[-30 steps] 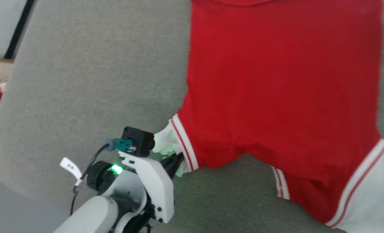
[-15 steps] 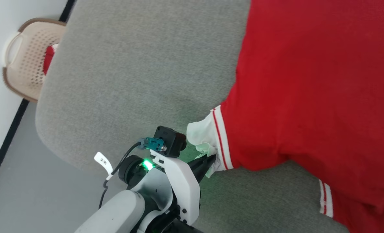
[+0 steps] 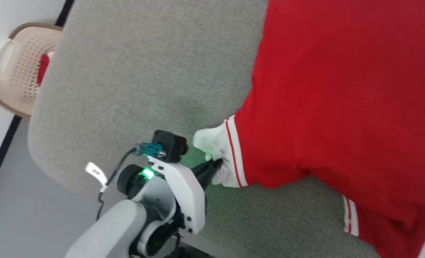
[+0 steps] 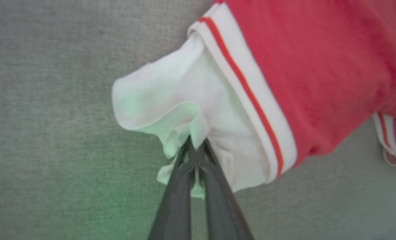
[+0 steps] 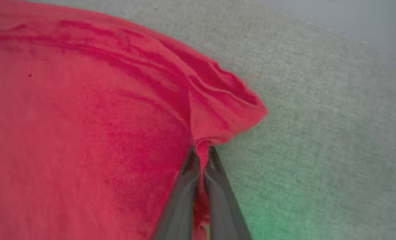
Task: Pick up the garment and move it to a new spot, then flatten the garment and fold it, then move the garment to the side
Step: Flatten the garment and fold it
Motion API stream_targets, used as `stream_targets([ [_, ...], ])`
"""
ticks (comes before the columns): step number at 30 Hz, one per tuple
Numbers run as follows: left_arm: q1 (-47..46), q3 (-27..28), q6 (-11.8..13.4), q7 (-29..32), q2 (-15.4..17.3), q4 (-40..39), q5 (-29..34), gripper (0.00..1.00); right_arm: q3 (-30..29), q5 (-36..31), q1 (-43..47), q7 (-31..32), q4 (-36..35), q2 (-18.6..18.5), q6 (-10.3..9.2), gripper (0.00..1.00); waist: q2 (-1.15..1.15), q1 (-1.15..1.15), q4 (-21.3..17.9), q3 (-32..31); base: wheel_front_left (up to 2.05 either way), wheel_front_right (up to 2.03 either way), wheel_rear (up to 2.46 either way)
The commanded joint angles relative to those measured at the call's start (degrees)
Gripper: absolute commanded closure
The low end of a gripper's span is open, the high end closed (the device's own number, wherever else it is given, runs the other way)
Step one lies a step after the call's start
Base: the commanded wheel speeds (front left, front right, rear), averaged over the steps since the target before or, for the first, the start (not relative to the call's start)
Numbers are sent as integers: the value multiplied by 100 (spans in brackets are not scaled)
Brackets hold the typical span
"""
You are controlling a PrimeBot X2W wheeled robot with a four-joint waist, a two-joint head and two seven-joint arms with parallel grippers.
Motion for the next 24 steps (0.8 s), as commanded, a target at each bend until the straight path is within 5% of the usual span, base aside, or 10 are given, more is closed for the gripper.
stream_targets([
  [1,-59,67,22,-38,51,41,-28,100,212,109,632,277,150,16,-2,100,0,0,-191,-127,0,0,0],
  [12,45,445,163,-53,431,158,-195,100,1094,1566,1730,232,-2373,-643,-2,100,0,0,-1061,-635,0,0,0],
  [20,138,567,244,11,614,129,-270,100,772,2122,3370,240,-4131,-952,-3,100,0,0,-1450,-957,0,0,0],
  [24,191,607,292,22,659,97,-290,100,275,2182,4365,336,-4939,-823,-2,100,0,0,-1559,-1036,0,0,0],
])
